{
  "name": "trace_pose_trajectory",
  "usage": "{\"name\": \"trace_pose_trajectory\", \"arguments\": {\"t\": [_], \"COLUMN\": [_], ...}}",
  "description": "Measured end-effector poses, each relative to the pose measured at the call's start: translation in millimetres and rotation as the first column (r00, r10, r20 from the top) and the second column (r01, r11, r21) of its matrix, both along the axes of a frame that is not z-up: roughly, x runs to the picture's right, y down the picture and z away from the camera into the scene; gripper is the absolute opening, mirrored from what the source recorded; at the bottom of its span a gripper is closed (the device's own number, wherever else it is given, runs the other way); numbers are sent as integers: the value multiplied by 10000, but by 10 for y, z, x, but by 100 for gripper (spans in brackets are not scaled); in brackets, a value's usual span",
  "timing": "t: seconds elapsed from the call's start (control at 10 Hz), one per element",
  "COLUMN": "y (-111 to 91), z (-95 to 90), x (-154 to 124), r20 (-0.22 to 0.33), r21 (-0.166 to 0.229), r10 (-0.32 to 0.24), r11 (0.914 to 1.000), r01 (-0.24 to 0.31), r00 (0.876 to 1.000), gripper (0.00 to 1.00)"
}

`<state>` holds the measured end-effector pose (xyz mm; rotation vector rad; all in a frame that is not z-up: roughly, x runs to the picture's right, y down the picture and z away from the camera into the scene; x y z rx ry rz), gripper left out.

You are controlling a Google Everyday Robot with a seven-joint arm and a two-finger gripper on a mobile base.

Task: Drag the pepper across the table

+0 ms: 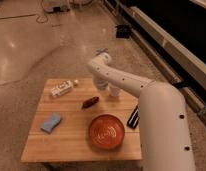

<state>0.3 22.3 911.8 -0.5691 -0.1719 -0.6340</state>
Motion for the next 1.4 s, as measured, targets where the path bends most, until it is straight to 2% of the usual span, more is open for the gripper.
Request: {"name": "trace_pose_trajectory", "arguments": {"t": [0.2,0.5,0.6,0.8,1.0,1.2,1.4], "y": [-23,-12,-35,-30,-20,-97,-139], "z": [50,115,135,145,183,250,327], "x": [-102,-163,-126,-229,-180,-298,-241], "r20": [214,181,200,310,247,432,436], "r21": [38,-111,-44,-35,-31,-123,-162], "r10": [-78,123,29,-205,-168,-206,-147], "r11": [10000,9999,10000,9998,9999,9997,9998], "r01": [77,-121,-28,206,169,211,154], "r00": [9997,9998,9998,9993,9996,9989,9989], "gripper": [41,41,41,41,41,41,41]}}
